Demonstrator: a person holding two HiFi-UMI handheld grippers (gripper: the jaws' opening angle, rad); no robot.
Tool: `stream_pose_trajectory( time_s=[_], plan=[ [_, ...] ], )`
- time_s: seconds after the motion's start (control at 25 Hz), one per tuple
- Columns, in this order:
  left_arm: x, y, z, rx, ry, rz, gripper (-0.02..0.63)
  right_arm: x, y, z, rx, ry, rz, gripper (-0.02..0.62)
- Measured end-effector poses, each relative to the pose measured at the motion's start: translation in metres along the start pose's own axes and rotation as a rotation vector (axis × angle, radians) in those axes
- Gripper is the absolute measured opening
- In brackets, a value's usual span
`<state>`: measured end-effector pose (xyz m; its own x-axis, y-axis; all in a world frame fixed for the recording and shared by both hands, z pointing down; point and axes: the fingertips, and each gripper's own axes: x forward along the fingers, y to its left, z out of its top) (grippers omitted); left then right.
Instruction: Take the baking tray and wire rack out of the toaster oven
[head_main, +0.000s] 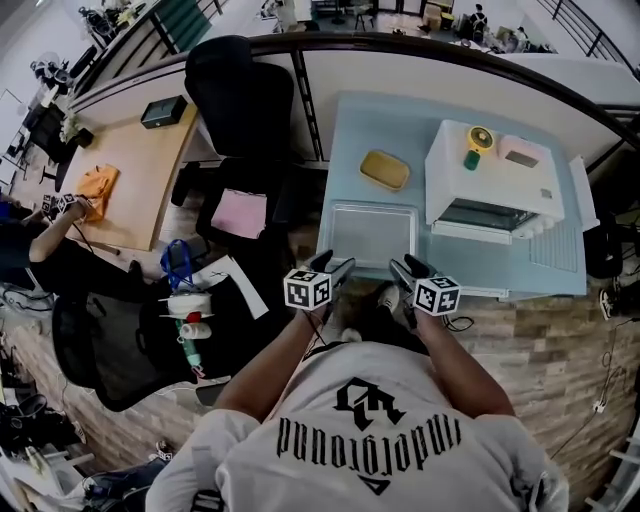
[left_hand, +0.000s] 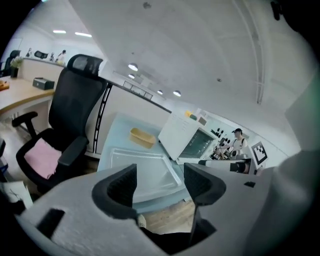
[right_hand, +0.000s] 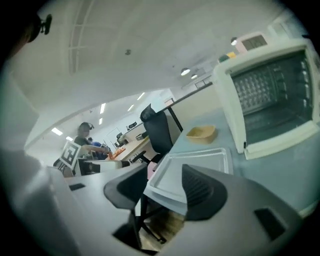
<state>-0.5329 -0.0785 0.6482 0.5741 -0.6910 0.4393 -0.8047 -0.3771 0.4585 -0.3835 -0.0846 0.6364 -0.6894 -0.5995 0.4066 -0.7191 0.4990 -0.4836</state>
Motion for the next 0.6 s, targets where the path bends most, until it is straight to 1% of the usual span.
stream_pose_trajectory(
  time_s=[0.2, 0.32, 0.48, 0.52, 0.6],
  plan=[
    [-0.028, -0.026, 0.04, 0.166, -0.116, -0.02, 0.281, -0.025, 0.036, 0.032, -0.257, -0.055, 0.006, 0.179],
    [-0.044, -0.045, 0.058, 0.246, -0.167, -0.036, 0.259, -0.044, 0.055, 0.049, -0.381, -0.098, 0.0, 0.172],
    [-0.064, -0.07, 0.079, 0.317, -0.229, -0.058, 0.244, -0.073, 0.072, 0.075, -0.493, -0.172, -0.017, 0.154],
    [-0.069, -0.076, 0.085, 0.327, -0.246, -0.063, 0.236, -0.081, 0.075, 0.082, -0.508, -0.194, -0.021, 0.148],
    [-0.08, -0.086, 0.094, 0.343, -0.277, -0.069, 0.216, -0.096, 0.08, 0.097, -0.502, -0.242, -0.019, 0.129]
  ],
)
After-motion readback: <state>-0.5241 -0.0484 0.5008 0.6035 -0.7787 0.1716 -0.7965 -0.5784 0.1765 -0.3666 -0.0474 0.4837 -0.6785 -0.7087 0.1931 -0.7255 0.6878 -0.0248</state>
